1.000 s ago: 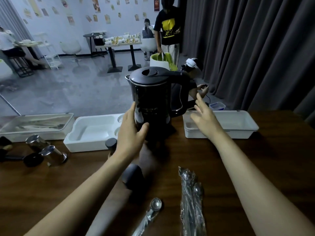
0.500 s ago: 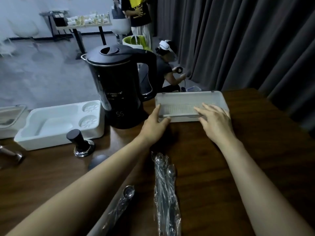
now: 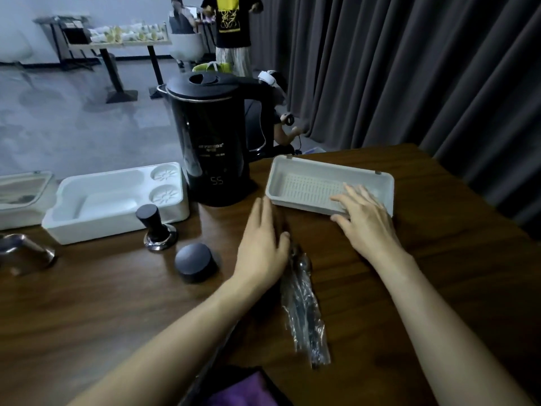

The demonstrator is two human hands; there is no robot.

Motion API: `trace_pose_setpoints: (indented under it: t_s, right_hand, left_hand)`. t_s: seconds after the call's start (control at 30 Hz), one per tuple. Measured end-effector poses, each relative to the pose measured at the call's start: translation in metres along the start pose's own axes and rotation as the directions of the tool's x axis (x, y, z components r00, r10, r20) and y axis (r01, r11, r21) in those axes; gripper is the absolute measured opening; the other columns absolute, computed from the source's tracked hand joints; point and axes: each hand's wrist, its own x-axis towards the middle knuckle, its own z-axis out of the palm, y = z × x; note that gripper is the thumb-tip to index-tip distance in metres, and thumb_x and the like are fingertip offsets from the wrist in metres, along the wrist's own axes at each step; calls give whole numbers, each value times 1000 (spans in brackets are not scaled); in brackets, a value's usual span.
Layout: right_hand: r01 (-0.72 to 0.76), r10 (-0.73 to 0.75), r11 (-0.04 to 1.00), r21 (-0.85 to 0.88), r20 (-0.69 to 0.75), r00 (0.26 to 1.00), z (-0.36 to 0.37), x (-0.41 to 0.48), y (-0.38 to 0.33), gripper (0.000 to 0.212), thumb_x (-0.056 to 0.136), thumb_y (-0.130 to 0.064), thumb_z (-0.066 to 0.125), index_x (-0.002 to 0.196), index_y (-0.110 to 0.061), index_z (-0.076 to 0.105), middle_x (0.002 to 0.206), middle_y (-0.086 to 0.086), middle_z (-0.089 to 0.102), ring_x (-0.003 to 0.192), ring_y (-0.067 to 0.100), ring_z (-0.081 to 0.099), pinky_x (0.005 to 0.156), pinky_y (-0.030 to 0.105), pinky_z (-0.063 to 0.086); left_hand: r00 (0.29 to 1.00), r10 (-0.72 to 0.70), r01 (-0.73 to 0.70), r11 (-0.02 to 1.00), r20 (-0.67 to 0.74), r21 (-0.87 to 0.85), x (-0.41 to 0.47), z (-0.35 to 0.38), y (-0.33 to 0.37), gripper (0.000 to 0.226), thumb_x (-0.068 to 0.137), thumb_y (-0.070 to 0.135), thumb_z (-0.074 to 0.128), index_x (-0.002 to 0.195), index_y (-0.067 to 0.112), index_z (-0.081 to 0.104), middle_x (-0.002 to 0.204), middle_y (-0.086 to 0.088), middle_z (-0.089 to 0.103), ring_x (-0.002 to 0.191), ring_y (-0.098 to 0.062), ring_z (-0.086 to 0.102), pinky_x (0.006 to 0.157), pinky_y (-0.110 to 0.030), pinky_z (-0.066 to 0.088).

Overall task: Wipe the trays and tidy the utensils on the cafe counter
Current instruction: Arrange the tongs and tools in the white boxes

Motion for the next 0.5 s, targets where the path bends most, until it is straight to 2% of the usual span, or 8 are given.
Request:
trace_pose_setpoints:
  t_s: [0.1,0.2,0.27,0.33,0.43,0.5]
  right_hand:
    - [-9,10,998,-58,23,1000,-7,-1,-6,51,95,-30,67,143,-34,51,159,0,39,148,28,32,121,48,26]
    - [-31,37,993,-110,54,998,-14,-3,-10,52,97,-22,64,145,-33,49,156,0,43,145,27,37,117,45,31]
    - [-40,46,994,-104,54,997,-19,-8,-15,49,96,-24,64,143,-33,53,151,0,51,140,27,43,113,44,37]
    - [-53,63,989,-138,67,996,-27,-18,-27,48,95,-35,66,141,-39,55,145,-3,56,132,27,48,107,43,43]
    - [-78,101,981,-179,123,987,-38,-45,-52,52,92,-51,63,142,-46,50,135,-8,62,124,24,47,96,42,51]
    - [-106,132,982,-155,164,978,-45,-67,-69,56,91,-57,61,144,-44,48,131,-8,62,125,23,44,93,42,51]
  left_hand:
    - [977,144,-169,973,160,158,-33,0,2,67,102,33,54,161,25,25,171,-1,8,157,-21,5,124,-32,7]
    - [927,168,-250,943,334,219,-49,3,-3,63,103,47,48,160,31,27,171,-6,1,157,-26,0,127,-39,2]
    - [917,148,-263,923,371,282,-50,3,-9,69,99,61,46,160,34,28,171,-7,-5,157,-28,-3,128,-45,3]
    - [913,141,-276,905,384,323,-49,-3,-15,72,96,66,47,159,34,30,171,-7,-6,157,-28,-2,127,-48,4]
    - [910,129,-277,895,393,348,-46,-17,-25,69,98,58,53,158,34,30,171,-7,-5,157,-29,-1,126,-49,5]
    - [919,100,-249,897,381,366,-44,-28,-35,66,99,52,54,158,33,30,171,-8,-6,157,-31,-1,126,-49,6]
